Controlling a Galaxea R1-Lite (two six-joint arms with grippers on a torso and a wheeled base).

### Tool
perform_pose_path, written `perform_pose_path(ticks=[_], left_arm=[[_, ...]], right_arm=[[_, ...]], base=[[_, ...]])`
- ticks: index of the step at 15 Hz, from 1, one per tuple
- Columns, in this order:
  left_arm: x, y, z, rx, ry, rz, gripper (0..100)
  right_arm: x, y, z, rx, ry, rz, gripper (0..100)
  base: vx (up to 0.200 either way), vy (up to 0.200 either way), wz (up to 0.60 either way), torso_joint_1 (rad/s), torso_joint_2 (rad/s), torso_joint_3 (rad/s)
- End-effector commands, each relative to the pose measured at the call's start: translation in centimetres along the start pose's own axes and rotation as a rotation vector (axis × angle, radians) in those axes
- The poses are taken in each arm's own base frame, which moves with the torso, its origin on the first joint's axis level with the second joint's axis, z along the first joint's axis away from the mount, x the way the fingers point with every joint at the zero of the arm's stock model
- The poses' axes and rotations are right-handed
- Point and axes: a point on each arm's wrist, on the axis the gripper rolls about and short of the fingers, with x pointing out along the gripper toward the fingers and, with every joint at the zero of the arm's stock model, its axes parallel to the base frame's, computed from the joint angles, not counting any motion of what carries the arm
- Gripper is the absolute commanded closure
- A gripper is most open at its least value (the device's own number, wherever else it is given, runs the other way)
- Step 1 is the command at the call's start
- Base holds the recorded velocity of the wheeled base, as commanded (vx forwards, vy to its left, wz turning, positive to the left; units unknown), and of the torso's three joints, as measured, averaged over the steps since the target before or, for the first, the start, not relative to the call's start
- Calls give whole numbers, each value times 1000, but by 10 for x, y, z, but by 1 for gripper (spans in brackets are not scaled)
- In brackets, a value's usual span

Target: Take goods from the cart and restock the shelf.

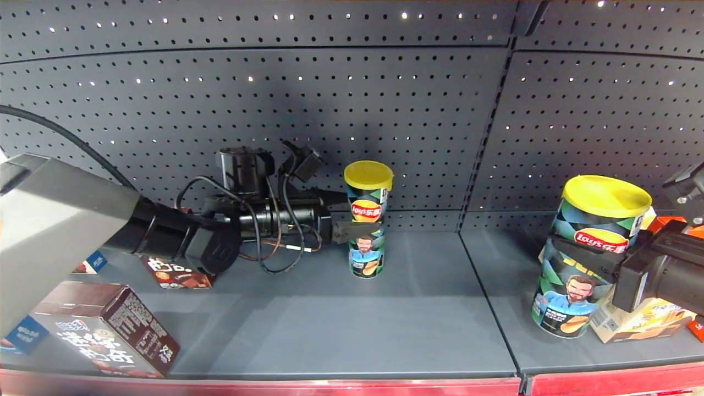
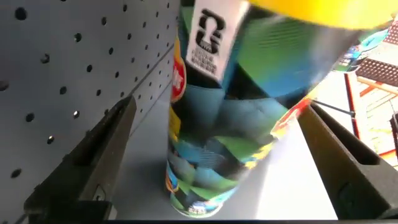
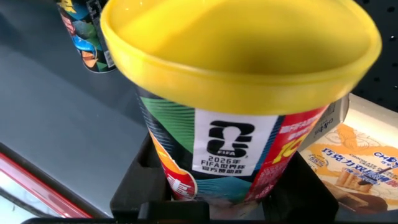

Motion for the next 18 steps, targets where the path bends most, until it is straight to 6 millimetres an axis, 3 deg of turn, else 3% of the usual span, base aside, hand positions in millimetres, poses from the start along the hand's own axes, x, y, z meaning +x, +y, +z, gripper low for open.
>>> perform_pose_path(ticks=[1,11,12,16,18], left_arm=[[9,8,-11,-11,10,-6,0],[18,14,-12,7,-7,-23,0],[18,14,-13,7,-7,-26,100],[16,11,-11,7,-8,-23,100],[9,4,2,24,-23,-24,100]], right_arm=[[1,0,0,0,2,1,100],[0,1,-4,2,12,4,100],[0,1,-4,2,12,4,100],[-2,2,-7,3,22,7,100],[-2,2,-7,3,18,6,100]], base=[[0,0,0,0,0,0],[0,0,0,0,0,0],[0,0,0,0,0,0],[0,0,0,0,0,0],[0,0,0,0,0,0]])
